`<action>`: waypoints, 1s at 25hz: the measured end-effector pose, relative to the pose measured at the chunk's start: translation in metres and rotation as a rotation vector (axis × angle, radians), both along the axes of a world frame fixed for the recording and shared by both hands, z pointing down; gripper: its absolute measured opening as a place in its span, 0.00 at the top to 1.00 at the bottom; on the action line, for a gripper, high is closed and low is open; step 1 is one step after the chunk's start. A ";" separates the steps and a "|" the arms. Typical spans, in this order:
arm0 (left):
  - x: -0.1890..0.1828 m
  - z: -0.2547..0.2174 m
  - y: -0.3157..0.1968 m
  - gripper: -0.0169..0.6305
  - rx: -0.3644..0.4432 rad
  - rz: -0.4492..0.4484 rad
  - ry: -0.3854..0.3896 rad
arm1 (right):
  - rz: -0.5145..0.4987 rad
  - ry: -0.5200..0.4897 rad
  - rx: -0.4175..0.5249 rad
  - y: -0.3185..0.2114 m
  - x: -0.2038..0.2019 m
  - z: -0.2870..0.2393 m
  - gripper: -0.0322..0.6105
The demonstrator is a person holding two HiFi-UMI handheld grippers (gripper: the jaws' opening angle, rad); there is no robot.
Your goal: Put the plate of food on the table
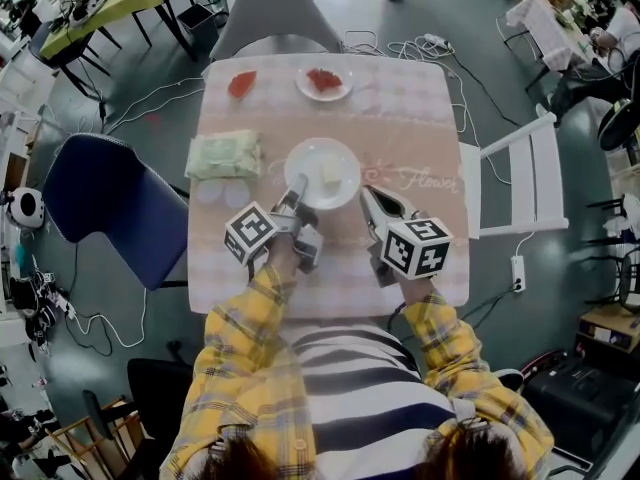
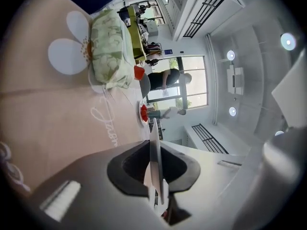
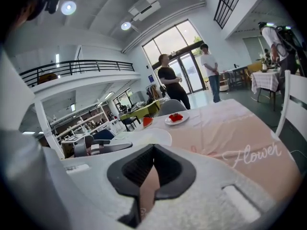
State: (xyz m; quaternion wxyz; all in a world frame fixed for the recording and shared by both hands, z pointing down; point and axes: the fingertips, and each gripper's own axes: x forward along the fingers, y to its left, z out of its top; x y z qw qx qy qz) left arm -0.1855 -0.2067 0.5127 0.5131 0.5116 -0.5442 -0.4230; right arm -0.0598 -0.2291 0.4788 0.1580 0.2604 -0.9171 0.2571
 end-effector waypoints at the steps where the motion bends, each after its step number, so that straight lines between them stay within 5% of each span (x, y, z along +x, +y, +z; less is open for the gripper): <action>1: 0.001 0.001 -0.006 0.95 0.001 0.006 0.005 | 0.009 0.002 -0.001 -0.004 0.001 0.001 0.95; 25: 0.057 0.018 -0.144 0.94 -0.018 0.152 0.053 | 0.183 0.056 0.031 -0.094 0.053 0.008 0.95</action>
